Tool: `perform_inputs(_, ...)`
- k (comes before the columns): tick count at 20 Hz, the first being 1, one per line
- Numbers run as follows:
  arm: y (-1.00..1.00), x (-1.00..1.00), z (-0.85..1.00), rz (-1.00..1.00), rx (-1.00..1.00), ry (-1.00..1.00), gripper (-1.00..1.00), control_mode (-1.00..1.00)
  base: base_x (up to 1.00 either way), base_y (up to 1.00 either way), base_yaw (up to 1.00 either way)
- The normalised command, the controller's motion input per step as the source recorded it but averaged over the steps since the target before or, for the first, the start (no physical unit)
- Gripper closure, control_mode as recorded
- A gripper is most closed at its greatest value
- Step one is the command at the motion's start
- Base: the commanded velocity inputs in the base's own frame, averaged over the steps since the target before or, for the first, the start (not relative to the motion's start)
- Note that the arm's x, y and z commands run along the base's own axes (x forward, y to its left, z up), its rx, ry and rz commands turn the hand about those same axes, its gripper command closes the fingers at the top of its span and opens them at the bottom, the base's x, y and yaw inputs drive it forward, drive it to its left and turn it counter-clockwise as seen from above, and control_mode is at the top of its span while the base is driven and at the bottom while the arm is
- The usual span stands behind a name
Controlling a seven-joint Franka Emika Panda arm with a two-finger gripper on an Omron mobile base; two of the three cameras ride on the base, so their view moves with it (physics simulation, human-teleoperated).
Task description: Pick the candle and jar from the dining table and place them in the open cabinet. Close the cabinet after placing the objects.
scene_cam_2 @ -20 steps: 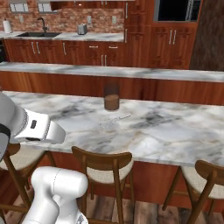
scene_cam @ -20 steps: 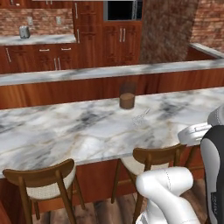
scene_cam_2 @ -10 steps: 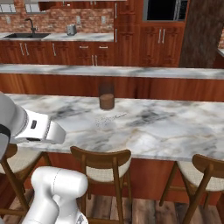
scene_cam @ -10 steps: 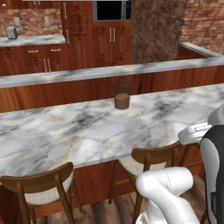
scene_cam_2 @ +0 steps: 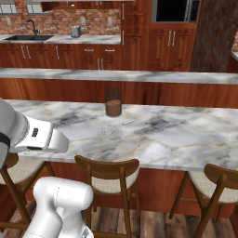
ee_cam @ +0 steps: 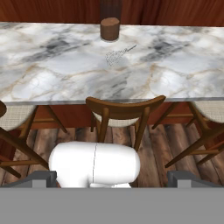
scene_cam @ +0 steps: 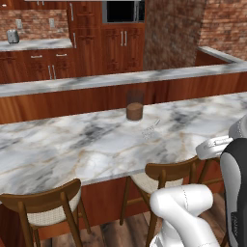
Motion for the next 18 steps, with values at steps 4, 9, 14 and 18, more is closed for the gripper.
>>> perform_inputs(4, 0.0, 0.0, 0.0, 0.0, 0.0, 0.0, -1.0, 1.0, 0.0, 0.0, 0.0)
perform_inputs(9, 0.0, 0.0, 0.0, 0.0, 0.0, 0.0, -1.0, -1.0, 0.0, 0.0, 0.0)
perform_inputs(14, 0.14, 0.29, -0.06, 0.0, 0.0, 0.0, -1.0, -1.0, 0.0, 0.0, 0.0)
perform_inputs(18, 0.38, 1.0, -0.01, 0.0, 0.05, 0.0, -1.0, -1.0, 0.0, 0.0, 0.0)
